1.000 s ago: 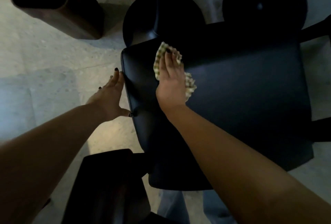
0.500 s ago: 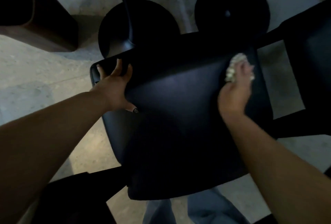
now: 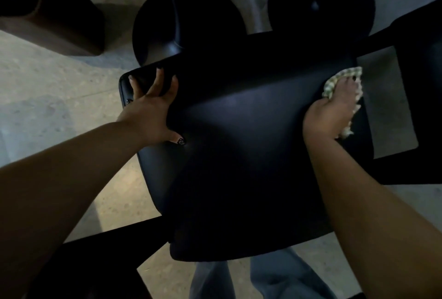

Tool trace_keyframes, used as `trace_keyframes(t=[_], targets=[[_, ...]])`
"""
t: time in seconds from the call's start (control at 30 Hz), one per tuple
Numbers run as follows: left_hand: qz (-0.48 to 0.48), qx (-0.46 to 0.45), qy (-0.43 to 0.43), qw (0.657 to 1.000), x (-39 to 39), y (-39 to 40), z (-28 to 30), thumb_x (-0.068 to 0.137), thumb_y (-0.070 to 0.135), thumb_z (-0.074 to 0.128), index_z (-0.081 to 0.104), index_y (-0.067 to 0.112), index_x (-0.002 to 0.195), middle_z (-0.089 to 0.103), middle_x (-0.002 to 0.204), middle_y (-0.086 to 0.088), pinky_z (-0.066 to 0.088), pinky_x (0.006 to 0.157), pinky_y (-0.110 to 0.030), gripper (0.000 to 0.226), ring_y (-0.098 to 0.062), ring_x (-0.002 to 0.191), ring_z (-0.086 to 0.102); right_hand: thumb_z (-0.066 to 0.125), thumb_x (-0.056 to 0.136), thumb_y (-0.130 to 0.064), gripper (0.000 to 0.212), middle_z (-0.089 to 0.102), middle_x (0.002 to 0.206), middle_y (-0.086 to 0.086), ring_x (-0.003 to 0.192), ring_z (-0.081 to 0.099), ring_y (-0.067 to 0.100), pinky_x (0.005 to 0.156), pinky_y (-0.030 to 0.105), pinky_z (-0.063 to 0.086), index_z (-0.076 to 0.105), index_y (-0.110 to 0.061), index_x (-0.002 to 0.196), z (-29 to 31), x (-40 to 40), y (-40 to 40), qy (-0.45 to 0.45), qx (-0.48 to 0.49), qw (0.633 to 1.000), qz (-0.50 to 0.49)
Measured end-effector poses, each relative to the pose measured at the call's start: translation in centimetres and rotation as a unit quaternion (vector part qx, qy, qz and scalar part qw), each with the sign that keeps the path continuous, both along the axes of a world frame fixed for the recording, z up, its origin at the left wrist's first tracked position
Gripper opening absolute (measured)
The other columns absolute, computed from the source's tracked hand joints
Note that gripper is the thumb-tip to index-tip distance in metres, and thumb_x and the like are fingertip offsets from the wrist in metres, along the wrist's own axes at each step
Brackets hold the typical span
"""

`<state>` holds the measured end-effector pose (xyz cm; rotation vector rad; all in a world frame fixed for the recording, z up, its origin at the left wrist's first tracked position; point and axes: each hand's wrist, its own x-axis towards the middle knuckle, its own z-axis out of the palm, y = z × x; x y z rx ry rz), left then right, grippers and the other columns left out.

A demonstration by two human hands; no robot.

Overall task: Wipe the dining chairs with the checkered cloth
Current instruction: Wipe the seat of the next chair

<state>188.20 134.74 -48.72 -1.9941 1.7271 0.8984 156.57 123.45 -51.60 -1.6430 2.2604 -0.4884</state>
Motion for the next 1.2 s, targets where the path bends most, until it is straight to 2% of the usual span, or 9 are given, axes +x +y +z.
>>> trace_keyframes(t=[0.13, 0.3, 0.4, 0.5, 0.6, 0.67, 0.87, 1.03, 1.2], targets=[[-0.01, -0.015, 0.009, 1.0, 0.3, 0.2, 0.4, 0.059, 0.066, 0.077, -0.015, 0.02, 0.152, -0.02, 0.159, -0.016, -0.002, 0.115, -0.062, 0.139, -0.057, 0.138, -0.014, 0.036, 0.083, 0.011, 0.055, 0.034, 0.148, 0.021, 0.142, 0.027, 0.029, 0.116, 0.023, 0.009, 0.041, 0.007, 0.138, 0.3, 4.0, 2.9, -0.051, -0.069, 0.995, 0.053], [-0.024, -0.014, 0.043, 0.999, 0.8, 0.3, 1.0, 0.054, 0.056, 0.086, -0.017, 0.018, 0.152, -0.023, 0.157, -0.018, -0.012, 0.113, -0.057, 0.147, -0.044, 0.139, -0.024, 0.04, 0.073, 0.016, 0.052, 0.05, 0.133, 0.028, 0.129, 0.044, 0.043, 0.113, 0.045, 0.028, 0.055, 0.013, 0.123, 0.2, 9.4, 6.8, -0.067, -0.082, 0.979, 0.174], [-0.008, 0.014, 0.064, 0.998, 1.5, 0.2, 1.4, 0.054, 0.043, 0.091, -0.016, 0.023, 0.152, -0.023, 0.159, -0.01, -0.002, 0.118, -0.057, 0.147, -0.048, 0.139, -0.019, 0.039, 0.073, 0.01, 0.057, 0.045, 0.139, 0.025, 0.135, 0.038, 0.038, 0.114, 0.049, 0.025, 0.051, 0.008, 0.13, 0.6, 12.8, 10.3, -0.102, -0.024, 0.963, 0.25], [0.028, -0.005, 0.105, 0.994, 3.2, 0.4, 1.7, 0.06, 0.024, 0.091, -0.006, 0.017, 0.154, -0.008, 0.162, -0.006, 0.012, 0.12, -0.04, 0.135, -0.038, 0.147, 0.004, 0.04, 0.077, 0.006, 0.06, 0.04, 0.146, 0.019, 0.141, 0.029, 0.032, 0.117, 0.048, 0.018, 0.045, 0.003, 0.137, 0.9, 15.5, 13.6, -0.139, 0.015, 0.943, 0.301], [0.199, -0.061, 0.198, 0.958, 5.3, 1.8, 1.9, 0.072, -0.002, 0.081, 0.009, 0.016, 0.155, 0.019, 0.16, -0.001, 0.031, 0.113, -0.033, 0.112, -0.026, 0.142, 0.031, 0.042, 0.08, 0.006, 0.056, 0.041, 0.145, 0.018, 0.14, 0.03, 0.032, 0.117, 0.049, 0.02, 0.046, 0.002, 0.136, 0.9, 16.9, 15.3, -0.159, 0.018, 0.932, 0.325], [0.255, -0.097, 0.231, 0.934, 6.4, 2.9, 1.8, 0.08, -0.004, 0.072, 0.016, 0.016, 0.154, 0.028, 0.157, 0.0, 0.032, 0.108, -0.027, 0.096, -0.02, 0.14, 0.034, 0.045, 0.078, 0.008, 0.053, 0.046, 0.141, 0.021, 0.136, 0.037, 0.036, 0.114, 0.053, 0.025, 0.051, 0.005, 0.131, 0.8, 17.5, 16.1, -0.164, 0.007, 0.922, 0.35], [0.076, -0.16, 0.114, 0.977, 5.4, 4.9, 0.5, 0.078, -0.003, 0.074, 0.019, 0.002, 0.151, 0.017, 0.158, -0.016, 0.019, 0.115, -0.029, 0.091, -0.029, 0.146, 0.021, 0.05, 0.078, 0.011, 0.051, 0.049, 0.138, 0.022, 0.134, 0.04, 0.037, 0.115, 0.051, 0.022, 0.053, 0.007, 0.129, 0.4, 17.6, 17.0, -0.14, 0.008, 0.896, 0.42], [0.025, -0.139, 0.1, 0.985, 5.2, 4.6, 1.8, 0.074, -0.006, 0.076, 0.02, -0.004, 0.148, 0.019, 0.155, -0.024, 0.023, 0.114, -0.036, 0.092, -0.038, 0.143, 0.025, 0.043, 0.09, -0.001, 0.052, 0.032, 0.152, 0.014, 0.145, 0.019, 0.027, 0.115, 0.031, -0.012, 0.039, -0.001, 0.142, 1.0, 18.3, 18.7, -0.088, 0.083, 0.812, 0.571], [0.041, -0.138, 0.08, 0.986, 4.3, 4.1, 2.6, 0.079, -0.009, 0.07, 0.025, -0.008, 0.145, 0.023, 0.153, -0.027, 0.02, 0.114, -0.033, 0.08, -0.04, 0.141, 0.028, 0.016, 0.101, -0.013, 0.048, 0.02, 0.157, 0.013, 0.146, 0.01, 0.029, 0.117, 0.045, 0.002, 0.028, -0.005, 0.148, 0.5, 17.3, 17.2, 0.118, 0.015, 0.673, 0.73]])
